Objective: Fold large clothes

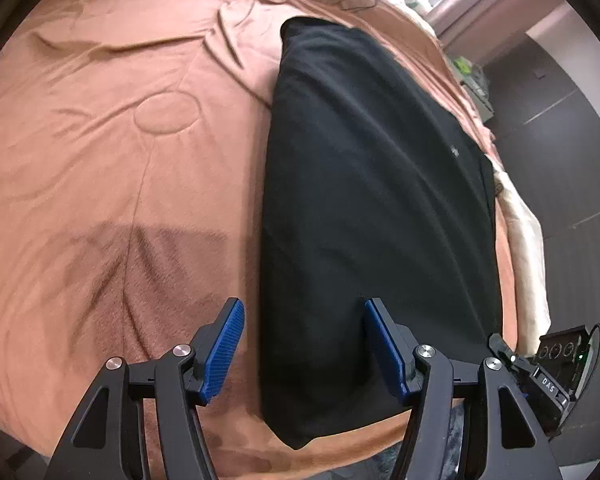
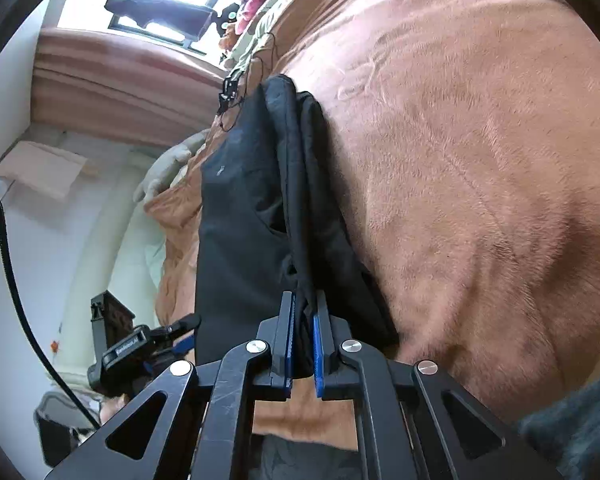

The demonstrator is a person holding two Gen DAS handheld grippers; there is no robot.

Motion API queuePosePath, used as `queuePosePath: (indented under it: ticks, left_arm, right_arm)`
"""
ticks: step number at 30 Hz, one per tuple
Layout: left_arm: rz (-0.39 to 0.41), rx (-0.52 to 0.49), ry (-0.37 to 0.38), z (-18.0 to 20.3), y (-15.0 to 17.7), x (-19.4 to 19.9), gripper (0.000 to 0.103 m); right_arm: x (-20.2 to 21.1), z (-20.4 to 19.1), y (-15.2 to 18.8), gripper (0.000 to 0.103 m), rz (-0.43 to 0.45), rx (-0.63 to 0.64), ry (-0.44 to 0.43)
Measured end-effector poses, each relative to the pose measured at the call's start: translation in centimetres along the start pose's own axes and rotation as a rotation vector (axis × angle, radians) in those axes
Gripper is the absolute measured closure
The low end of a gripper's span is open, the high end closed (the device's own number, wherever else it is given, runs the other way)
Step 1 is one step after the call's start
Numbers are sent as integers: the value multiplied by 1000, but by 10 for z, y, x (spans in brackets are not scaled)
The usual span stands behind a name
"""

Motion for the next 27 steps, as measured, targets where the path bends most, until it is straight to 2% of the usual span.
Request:
queuePosePath:
  ticks: [4, 7, 11, 13, 14, 15, 17, 19, 23, 27]
  left_arm:
    - [1, -1, 7, 0, -3, -4, 40]
    - [-15, 19, 52, -1, -2, -16, 47]
    - [-17, 19, 60, -2, 0, -22, 47]
    - [-12, 8, 59, -1, -2, -17, 47]
    - [-6, -6, 51, 0, -4, -15, 47]
    - [4, -20, 44, 1, -7, -12, 47]
    - [19, -31, 45, 4, -13, -8, 47]
    - [20, -23, 58, 5, -20, -8, 47]
    - [23, 11, 73, 3, -38, -11, 47]
    - [33, 17, 81, 2, -56, -15, 47]
  right_arm:
    - [-2, 1, -2, 97, -4, 6, 24]
    - [-14, 16, 2, 97, -12, -21, 50]
    - [-17, 20, 2, 95, -28, -30, 68]
    - [-13, 12, -5, 82, -42, 0, 84]
    - [-11, 7, -11, 67, -46, 22, 108]
    - [-7, 4, -19, 47, -40, 52, 141]
    - [-2, -3, -35, 34, -14, 100, 169]
    - [-4, -11, -53, 34, -16, 117, 148]
    - [-24, -20, -80, 26, -55, 165, 148]
    - [-50, -16, -101, 26, -103, 182, 131]
Point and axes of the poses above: each gripper's, at about its wrist camera, not at the fingertips, and x roughly against the way its jaws point, z to its right, y to its underside, the point moved 8 cm from there along -x, roughly the way its jaws point, and after that the axes turned 9 degrees about x, right-handed, at the moved point
